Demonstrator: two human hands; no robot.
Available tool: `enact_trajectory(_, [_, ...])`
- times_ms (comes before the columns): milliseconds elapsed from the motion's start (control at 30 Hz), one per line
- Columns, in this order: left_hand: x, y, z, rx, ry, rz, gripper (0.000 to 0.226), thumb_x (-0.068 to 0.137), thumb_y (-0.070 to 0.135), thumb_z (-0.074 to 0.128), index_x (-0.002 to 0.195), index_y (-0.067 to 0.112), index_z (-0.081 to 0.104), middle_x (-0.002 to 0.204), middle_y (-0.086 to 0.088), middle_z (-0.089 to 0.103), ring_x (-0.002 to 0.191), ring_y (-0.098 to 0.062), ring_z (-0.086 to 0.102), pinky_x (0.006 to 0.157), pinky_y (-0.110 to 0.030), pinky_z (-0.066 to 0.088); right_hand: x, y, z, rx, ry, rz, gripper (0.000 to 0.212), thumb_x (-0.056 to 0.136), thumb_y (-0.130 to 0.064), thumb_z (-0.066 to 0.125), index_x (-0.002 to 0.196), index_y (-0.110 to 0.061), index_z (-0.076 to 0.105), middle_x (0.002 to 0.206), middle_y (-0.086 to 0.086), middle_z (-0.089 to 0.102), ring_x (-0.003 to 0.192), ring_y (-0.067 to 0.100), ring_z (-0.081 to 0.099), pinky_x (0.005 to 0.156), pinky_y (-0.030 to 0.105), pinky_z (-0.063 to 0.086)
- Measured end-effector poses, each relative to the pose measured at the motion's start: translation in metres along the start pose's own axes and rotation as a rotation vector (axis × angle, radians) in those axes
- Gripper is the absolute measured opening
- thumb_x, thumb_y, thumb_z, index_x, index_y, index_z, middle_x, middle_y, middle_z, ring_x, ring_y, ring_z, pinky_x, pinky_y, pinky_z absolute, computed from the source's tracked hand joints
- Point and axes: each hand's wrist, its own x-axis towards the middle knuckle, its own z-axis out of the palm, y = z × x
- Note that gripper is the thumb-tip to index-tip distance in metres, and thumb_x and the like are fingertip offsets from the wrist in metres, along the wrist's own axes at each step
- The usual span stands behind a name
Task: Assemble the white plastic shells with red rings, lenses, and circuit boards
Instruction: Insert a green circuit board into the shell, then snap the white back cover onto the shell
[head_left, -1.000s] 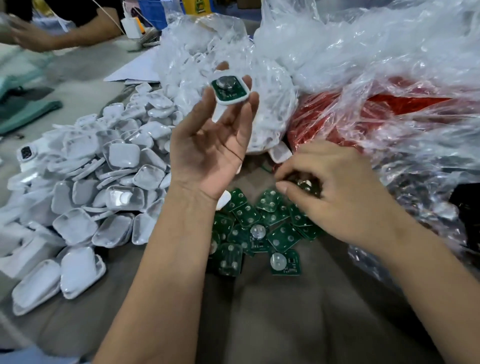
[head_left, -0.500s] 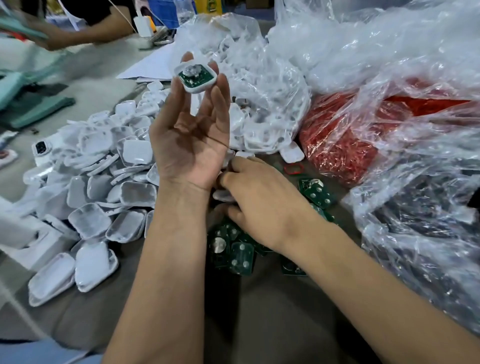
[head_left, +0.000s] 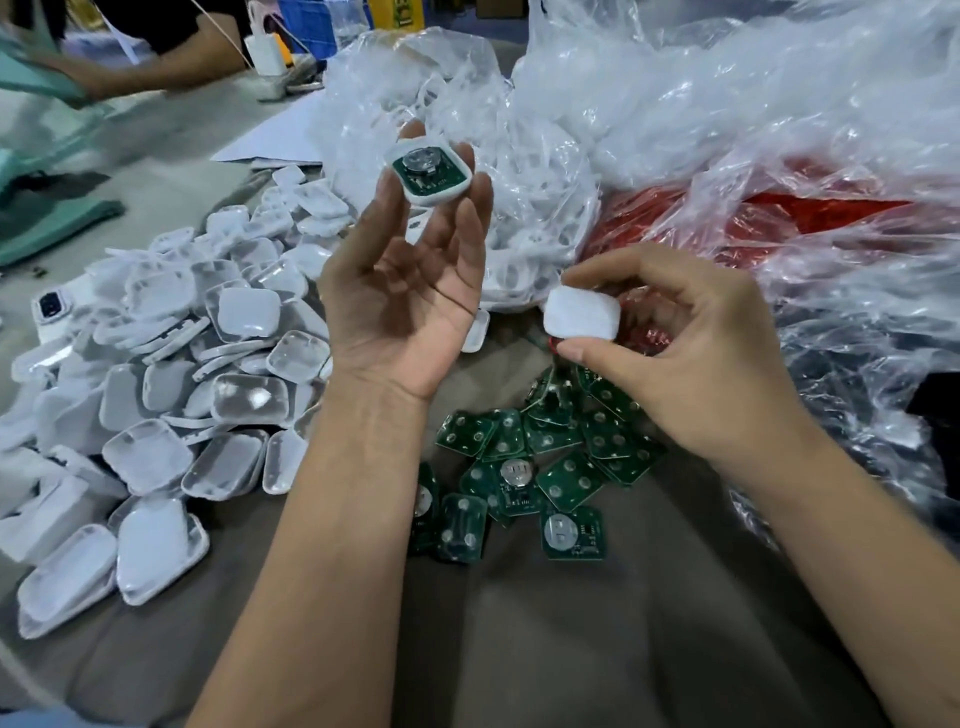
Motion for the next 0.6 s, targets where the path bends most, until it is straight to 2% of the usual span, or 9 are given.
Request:
enact_trajectory(100, [0.001, -0.001, -0.003, -0.013, -0.023, -0.008, 0.035, 0.087, 0.011, 0.06, 0.121, 0.004, 0.067, 0.121, -0.024, 0.062, 0.096, -0.037, 0.067, 0.079, -0.033, 0.063, -0.001, 0.004, 0.0, 0.027, 0.019, -0.072, 0.049, 0.076, -0.011, 0.093, 0.118, -0.025, 0.073, 0.115, -0.012, 0.073, 0.107, 0.011, 0.071, 0.083, 0.035, 0.063])
enact_trajectory(200, [0.001, -0.004, -0.003, 0.012, -0.022, -0.017, 0.03, 0.087, 0.01, 0.061, 0.113, 0.0, 0.072, 0.121, -0.023, 0.062, 0.096, -0.038, 0.069, 0.079, -0.033, 0.063, 0.0, 0.007, 0.001, 0.126, 0.018, -0.107, 0.054, 0.077, -0.008, 0.092, 0.123, -0.022, 0.07, 0.118, -0.008, 0.074, 0.112, 0.014, 0.071, 0.091, 0.031, 0.061])
enact_trajectory(267, [0.0, -0.004, -0.003, 0.042, -0.016, -0.016, 0.028, 0.089, 0.012, 0.06, 0.103, -0.005, 0.076, 0.12, -0.022, 0.062, 0.095, -0.037, 0.07, 0.078, -0.033, 0.063, 0.002, 0.007, 0.001, 0.327, -0.015, -0.088, 0.056, 0.077, -0.006, 0.09, 0.127, -0.017, 0.067, 0.118, -0.001, 0.076, 0.114, 0.018, 0.072, 0.093, 0.031, 0.061])
enact_trajectory(400, [0.001, -0.005, -0.003, 0.045, -0.027, -0.023, 0.028, 0.087, 0.012, 0.061, 0.109, 0.0, 0.073, 0.121, -0.021, 0.063, 0.096, -0.037, 0.07, 0.077, -0.033, 0.063, 0.003, 0.003, -0.001, 0.695, -0.094, -0.034, 0.059, 0.078, -0.012, 0.087, 0.133, -0.01, 0.064, 0.122, 0.009, 0.074, 0.122, 0.033, 0.068, 0.093, 0.036, 0.06])
enact_trajectory(467, [0.002, -0.006, -0.002, 0.063, -0.015, -0.03, 0.028, 0.088, 0.015, 0.058, 0.103, 0.0, 0.077, 0.12, -0.019, 0.063, 0.096, -0.035, 0.071, 0.077, -0.03, 0.063, 0.004, 0.0, -0.003, 0.86, -0.132, 0.009, 0.058, 0.078, -0.012, 0.087, 0.131, -0.01, 0.065, 0.122, 0.01, 0.074, 0.124, 0.041, 0.065, 0.091, 0.033, 0.06])
enact_trajectory(600, [0.001, -0.009, -0.001, 0.129, 0.002, -0.03, 0.033, 0.09, 0.02, 0.053, 0.097, 0.004, 0.081, 0.119, -0.014, 0.065, 0.096, -0.029, 0.071, 0.077, -0.025, 0.061, 0.005, -0.007, -0.007, 1.079, -0.175, 0.039, 0.055, 0.076, -0.009, 0.084, 0.128, -0.007, 0.065, 0.12, 0.009, 0.075, 0.121, 0.035, 0.067, 0.084, 0.028, 0.06])
